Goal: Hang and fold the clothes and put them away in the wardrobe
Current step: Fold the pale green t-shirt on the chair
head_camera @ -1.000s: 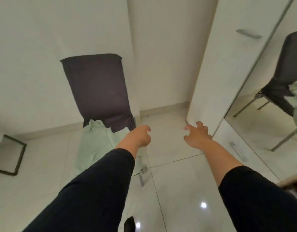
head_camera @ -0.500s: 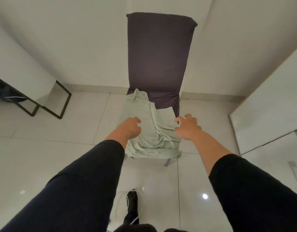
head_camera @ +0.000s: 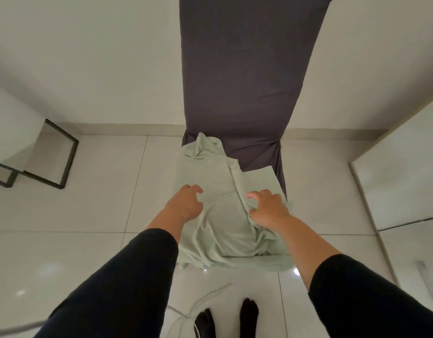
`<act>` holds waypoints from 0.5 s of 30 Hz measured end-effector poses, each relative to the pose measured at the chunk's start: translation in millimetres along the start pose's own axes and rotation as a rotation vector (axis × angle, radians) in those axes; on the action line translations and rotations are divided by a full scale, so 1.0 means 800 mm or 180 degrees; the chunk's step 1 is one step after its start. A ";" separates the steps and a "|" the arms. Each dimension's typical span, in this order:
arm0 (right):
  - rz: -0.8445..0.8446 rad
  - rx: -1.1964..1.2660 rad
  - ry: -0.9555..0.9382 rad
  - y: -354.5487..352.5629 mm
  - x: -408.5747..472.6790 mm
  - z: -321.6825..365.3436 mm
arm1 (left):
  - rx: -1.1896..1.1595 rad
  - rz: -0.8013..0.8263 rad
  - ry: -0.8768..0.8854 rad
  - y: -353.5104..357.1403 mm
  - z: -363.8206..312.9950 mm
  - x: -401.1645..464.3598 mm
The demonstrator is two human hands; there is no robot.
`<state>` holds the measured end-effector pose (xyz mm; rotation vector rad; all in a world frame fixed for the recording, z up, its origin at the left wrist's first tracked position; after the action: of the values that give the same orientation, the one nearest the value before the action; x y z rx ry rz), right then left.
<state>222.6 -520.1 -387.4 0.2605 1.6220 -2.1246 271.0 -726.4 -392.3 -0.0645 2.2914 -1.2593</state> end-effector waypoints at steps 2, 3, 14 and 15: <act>0.0003 0.0076 0.0139 0.022 0.039 -0.007 | 0.0014 0.0027 -0.0015 0.018 0.013 0.038; 0.0002 0.0089 0.0228 0.032 0.059 -0.011 | 0.0020 0.0012 -0.0035 0.026 0.021 0.056; -0.1142 0.0418 0.0083 0.112 0.146 -0.049 | 0.0297 -0.1136 -0.0099 0.108 0.057 0.124; -0.1304 0.0732 0.0009 0.115 0.146 -0.047 | 0.0350 -0.1165 -0.0063 0.110 0.056 0.125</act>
<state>157.4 -531.2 -526.1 -0.0019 1.5330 -2.6228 222.9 -739.2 -523.8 -0.4736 2.2550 -1.5531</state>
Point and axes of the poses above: each hand's wrist, its own x-axis towards the middle knuckle, its own y-axis out of the palm, z = x × y, the point moved 5 cm from there along x, towards the middle knuckle, and after that the axes turned 8 degrees about -z, right-handed, at the moved point
